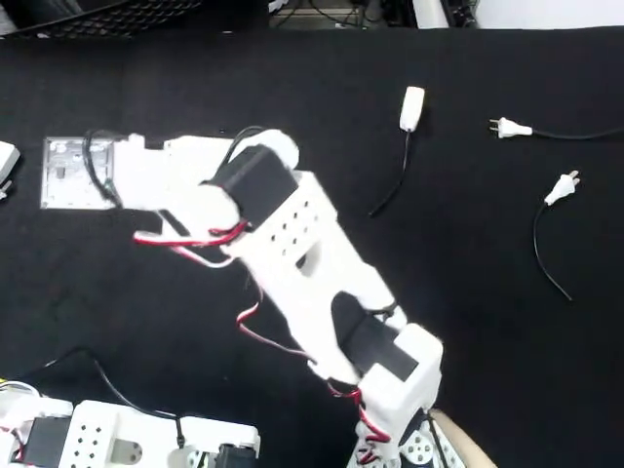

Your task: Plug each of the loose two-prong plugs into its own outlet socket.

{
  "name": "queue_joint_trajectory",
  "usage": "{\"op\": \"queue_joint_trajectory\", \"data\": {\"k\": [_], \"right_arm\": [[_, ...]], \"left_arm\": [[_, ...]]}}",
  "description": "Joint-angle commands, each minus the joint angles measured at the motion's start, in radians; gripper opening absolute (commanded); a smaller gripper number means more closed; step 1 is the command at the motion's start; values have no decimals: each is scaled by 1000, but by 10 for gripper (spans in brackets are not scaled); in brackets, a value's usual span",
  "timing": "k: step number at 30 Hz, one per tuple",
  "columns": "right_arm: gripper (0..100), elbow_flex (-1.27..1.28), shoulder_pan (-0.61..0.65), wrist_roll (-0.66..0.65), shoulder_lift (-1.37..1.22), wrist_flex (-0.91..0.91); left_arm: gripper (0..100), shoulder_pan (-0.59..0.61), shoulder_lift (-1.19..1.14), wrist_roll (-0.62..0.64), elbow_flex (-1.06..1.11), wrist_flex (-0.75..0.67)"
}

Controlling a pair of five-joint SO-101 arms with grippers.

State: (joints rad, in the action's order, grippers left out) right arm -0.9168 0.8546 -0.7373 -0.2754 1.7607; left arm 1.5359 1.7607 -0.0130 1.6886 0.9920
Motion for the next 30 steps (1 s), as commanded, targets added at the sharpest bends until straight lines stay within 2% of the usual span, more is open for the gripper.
{"op": "queue_joint_trajectory", "data": {"k": [1,5,9,16,18,26,30], "right_arm": [[11,53,-34,58,-1,2],[11,246,-141,49,4,-2],[11,430,-227,-25,5,-17],[11,731,-319,-95,56,-236],[11,800,-322,-100,124,-288],[11,989,-318,-94,466,-327],[11,1098,-296,-83,582,-356]], "left_arm": [[228,10,5,-3,15,6],[228,10,5,-3,15,6],[228,10,5,-3,15,6],[228,-22,5,-2,15,6],[228,-128,5,-2,15,8],[228,-754,6,-3,12,8],[228,-903,6,-9,15,8]]}}
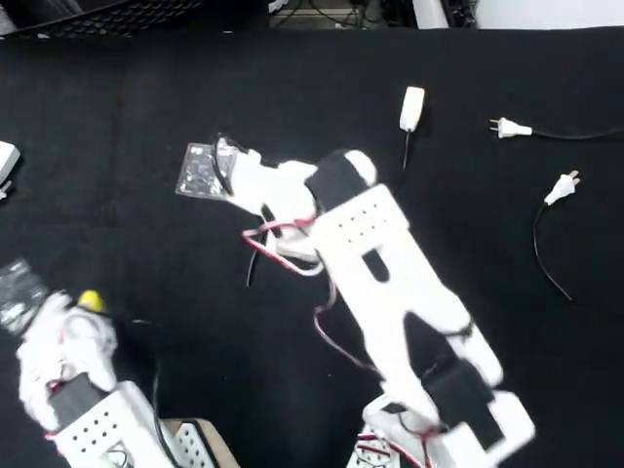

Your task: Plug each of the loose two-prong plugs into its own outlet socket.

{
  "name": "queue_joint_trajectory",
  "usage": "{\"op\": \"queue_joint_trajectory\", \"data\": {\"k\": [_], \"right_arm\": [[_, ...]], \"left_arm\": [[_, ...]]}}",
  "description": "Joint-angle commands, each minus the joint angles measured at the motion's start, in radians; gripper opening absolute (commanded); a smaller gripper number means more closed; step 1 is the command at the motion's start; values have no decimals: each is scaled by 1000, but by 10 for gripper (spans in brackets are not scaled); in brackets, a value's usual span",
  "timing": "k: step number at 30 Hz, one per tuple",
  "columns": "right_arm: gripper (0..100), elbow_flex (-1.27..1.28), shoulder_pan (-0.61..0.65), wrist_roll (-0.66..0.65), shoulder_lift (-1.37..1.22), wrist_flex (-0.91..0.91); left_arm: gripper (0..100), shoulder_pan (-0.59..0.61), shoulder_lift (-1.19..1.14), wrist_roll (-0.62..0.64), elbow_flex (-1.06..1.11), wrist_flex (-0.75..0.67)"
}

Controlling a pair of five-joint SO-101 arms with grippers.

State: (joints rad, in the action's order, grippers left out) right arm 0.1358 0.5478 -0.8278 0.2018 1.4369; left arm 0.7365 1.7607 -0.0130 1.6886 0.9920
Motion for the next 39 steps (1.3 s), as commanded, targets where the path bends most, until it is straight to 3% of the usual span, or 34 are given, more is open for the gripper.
{"op": "queue_joint_trajectory", "data": {"k": [1,10,14,18,23,31,39], "right_arm": [[11,74,21,25,127,-57],[11,288,186,74,200,-345],[11,305,212,178,165,-413],[11,351,170,295,105,-460],[11,418,68,351,76,-488],[11,444,-101,350,77,-465],[12,440,-118,350,77,-345]], "left_arm": [[228,-127,6,-9,15,8],[225,-260,-2,-8,15,8],[224,-266,-2,-8,15,8],[224,-265,-3,-5,15,8],[224,-265,-3,-3,15,8],[224,-265,-3,-3,15,8],[224,-266,-3,-3,15,8]]}}
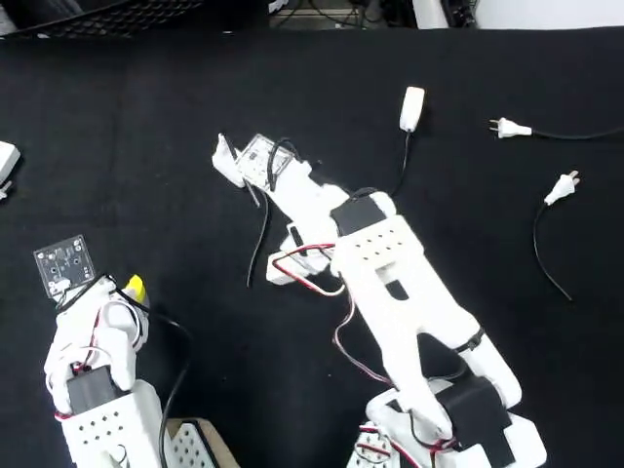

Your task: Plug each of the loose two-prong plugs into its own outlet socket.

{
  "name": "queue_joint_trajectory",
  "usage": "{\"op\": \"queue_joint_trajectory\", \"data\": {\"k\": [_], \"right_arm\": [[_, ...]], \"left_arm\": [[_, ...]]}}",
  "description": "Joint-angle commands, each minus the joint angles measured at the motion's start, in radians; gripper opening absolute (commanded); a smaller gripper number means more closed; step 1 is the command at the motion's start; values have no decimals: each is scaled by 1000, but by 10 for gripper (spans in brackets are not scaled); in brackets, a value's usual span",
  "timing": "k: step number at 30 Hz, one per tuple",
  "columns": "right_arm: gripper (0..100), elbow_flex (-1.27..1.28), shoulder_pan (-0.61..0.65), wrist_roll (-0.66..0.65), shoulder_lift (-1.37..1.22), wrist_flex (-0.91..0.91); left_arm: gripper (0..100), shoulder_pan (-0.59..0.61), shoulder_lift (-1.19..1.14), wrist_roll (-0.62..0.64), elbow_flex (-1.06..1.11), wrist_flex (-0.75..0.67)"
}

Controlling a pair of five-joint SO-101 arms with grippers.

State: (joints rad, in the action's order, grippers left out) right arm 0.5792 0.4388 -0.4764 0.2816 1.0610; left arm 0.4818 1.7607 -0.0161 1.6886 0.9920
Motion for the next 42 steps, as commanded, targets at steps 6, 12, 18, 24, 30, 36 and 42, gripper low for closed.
{"op": "queue_joint_trajectory", "data": {"k": [6,12,18,24,30,36,42], "right_arm": [[12,1,-15,0,-2,51],[26,-1,-69,-43,-2,117],[164,1,-166,-92,-2,127],[179,-2,-212,-92,-2,132],[180,-28,-322,-94,42,169],[180,-97,-540,-84,170,201],[180,-101,-683,110,183,106]], "left_arm": [[224,-5,-3,0,15,8],[224,-5,-3,0,15,8],[224,-5,-3,0,15,8],[224,-7,-3,-2,15,8],[224,-8,-3,0,15,8],[224,-8,-3,0,15,8],[224,-10,-3,0,15,8]]}}
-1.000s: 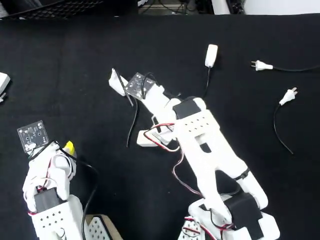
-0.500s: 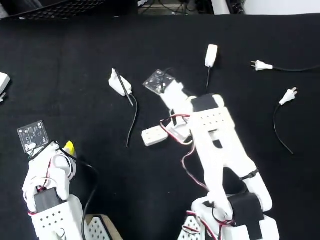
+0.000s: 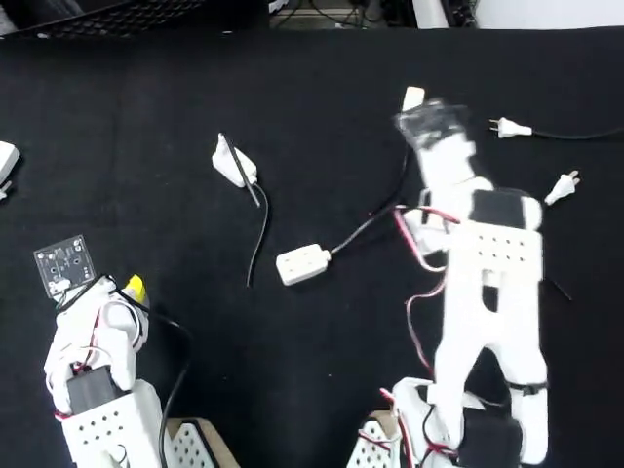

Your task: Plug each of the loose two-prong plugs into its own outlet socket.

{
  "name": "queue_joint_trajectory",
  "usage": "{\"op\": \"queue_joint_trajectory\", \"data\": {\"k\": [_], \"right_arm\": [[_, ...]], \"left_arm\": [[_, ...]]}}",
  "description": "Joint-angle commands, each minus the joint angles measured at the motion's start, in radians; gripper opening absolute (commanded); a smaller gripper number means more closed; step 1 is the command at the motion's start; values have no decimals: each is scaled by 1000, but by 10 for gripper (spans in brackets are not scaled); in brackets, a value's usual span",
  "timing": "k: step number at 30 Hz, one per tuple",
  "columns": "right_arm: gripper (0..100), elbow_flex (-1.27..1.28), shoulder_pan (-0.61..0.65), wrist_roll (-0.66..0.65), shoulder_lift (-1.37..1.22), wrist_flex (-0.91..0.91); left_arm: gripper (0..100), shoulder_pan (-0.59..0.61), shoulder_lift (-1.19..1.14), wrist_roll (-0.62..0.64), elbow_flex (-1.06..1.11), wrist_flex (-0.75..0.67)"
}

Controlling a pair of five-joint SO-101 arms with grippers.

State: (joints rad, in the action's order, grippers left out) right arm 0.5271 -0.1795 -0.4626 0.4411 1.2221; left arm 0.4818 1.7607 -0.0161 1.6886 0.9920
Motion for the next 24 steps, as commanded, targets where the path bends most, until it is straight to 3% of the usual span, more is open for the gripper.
{"op": "queue_joint_trajectory", "data": {"k": [1,8,24], "right_arm": [[180,-50,-84,141,18,-77],[178,-62,-132,405,-77,-130],[178,-420,-327,423,-535,-170]], "left_arm": [[224,-10,-3,0,15,8],[224,-10,-3,0,15,8],[224,-5,-3,0,15,8]]}}
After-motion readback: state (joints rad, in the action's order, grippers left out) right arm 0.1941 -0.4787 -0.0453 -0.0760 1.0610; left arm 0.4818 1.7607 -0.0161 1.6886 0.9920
